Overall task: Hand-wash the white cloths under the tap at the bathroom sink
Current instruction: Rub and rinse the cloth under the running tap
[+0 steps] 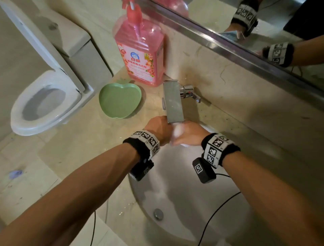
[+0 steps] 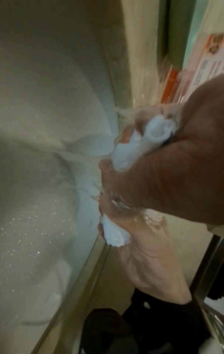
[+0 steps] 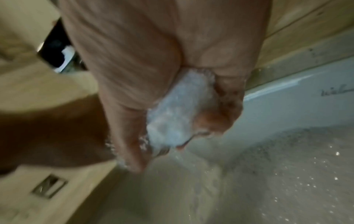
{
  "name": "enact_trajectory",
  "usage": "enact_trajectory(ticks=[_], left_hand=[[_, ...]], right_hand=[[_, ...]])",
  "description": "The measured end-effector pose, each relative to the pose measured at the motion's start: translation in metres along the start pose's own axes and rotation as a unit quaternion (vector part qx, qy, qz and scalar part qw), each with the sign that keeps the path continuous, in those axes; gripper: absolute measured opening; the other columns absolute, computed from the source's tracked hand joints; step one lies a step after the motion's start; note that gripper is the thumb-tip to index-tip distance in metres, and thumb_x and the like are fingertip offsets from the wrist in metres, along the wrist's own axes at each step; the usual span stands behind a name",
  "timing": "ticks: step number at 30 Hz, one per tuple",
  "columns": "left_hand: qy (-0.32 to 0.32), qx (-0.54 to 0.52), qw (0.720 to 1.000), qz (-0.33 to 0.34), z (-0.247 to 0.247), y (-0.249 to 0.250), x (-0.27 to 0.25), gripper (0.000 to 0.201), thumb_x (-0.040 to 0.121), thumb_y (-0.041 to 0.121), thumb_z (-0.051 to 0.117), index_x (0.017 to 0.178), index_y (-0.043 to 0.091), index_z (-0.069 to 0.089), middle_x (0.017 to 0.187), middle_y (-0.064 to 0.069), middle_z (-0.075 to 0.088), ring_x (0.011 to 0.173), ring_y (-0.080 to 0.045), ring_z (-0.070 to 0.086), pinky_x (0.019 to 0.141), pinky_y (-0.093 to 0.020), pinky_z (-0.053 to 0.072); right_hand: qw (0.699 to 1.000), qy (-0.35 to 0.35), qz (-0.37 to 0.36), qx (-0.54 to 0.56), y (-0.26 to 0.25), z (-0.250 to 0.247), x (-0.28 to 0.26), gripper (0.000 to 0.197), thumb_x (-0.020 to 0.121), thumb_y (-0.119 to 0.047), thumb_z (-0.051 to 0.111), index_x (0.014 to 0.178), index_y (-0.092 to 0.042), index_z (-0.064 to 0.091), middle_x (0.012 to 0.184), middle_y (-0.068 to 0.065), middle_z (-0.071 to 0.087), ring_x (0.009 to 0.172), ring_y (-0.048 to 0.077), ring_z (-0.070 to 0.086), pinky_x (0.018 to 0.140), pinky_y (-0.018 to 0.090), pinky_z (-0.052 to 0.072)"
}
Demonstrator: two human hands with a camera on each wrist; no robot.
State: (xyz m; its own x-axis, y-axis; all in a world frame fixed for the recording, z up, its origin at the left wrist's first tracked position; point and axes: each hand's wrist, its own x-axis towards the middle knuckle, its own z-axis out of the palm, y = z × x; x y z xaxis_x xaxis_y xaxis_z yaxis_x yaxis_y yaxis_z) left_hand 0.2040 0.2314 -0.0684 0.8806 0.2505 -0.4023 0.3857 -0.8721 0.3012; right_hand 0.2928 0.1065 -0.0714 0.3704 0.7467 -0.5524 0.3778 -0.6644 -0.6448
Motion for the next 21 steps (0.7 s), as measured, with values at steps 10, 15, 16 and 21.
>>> enact_trajectory(ticks=[10, 15, 16, 21], left_hand=[[-0.067, 0.020, 0.997, 0.010, 0.016, 0.010, 0.011, 0.045, 0.085, 0.042, 0.053, 0.128, 0.031, 0.051, 0.117, 0.001, 0.063, 0.096, -0.024, 0.062, 0.078, -0.030, 0.051], [-0.039, -0.102, 0.994, -0.030, 0.008, 0.001, 0.008, 0.032, 0.083, 0.046, 0.054, 0.111, 0.032, 0.062, 0.109, 0.004, 0.069, 0.086, -0.018, 0.064, 0.077, -0.030, 0.054], [-0.037, -0.125, 0.991, -0.041, 0.008, -0.002, 0.007, 0.040, 0.081, 0.044, 0.062, 0.119, 0.030, 0.061, 0.112, -0.001, 0.068, 0.092, -0.022, 0.064, 0.081, -0.032, 0.053], [-0.097, -0.203, 0.974, -0.027, -0.005, -0.019, -0.013, 0.087, 0.073, 0.041, 0.072, 0.144, 0.013, 0.032, 0.132, -0.011, 0.052, 0.114, -0.029, 0.056, 0.092, -0.038, 0.051]], right_hand=[[0.944, 0.107, -0.077, -0.301, 0.010, 0.019, 0.001, 0.012, 0.088, -0.013, 0.061, 0.095, -0.013, 0.070, 0.089, 0.004, 0.070, 0.091, 0.025, 0.067, 0.074, 0.028, 0.049], [0.984, 0.096, -0.025, -0.146, 0.008, 0.005, 0.000, 0.046, 0.080, -0.034, 0.076, 0.119, -0.019, 0.056, 0.109, 0.003, 0.067, 0.097, 0.022, 0.065, 0.078, 0.034, 0.053], [0.993, 0.089, -0.020, -0.069, 0.009, 0.002, 0.000, 0.062, 0.076, -0.036, 0.080, 0.127, -0.019, 0.050, 0.117, 0.003, 0.064, 0.102, 0.022, 0.063, 0.086, 0.038, 0.053], [0.983, 0.110, -0.009, 0.149, 0.010, 0.001, -0.010, 0.059, 0.064, -0.019, 0.089, 0.116, -0.009, 0.063, 0.110, 0.011, 0.071, 0.103, 0.031, 0.066, 0.093, 0.052, 0.053]])
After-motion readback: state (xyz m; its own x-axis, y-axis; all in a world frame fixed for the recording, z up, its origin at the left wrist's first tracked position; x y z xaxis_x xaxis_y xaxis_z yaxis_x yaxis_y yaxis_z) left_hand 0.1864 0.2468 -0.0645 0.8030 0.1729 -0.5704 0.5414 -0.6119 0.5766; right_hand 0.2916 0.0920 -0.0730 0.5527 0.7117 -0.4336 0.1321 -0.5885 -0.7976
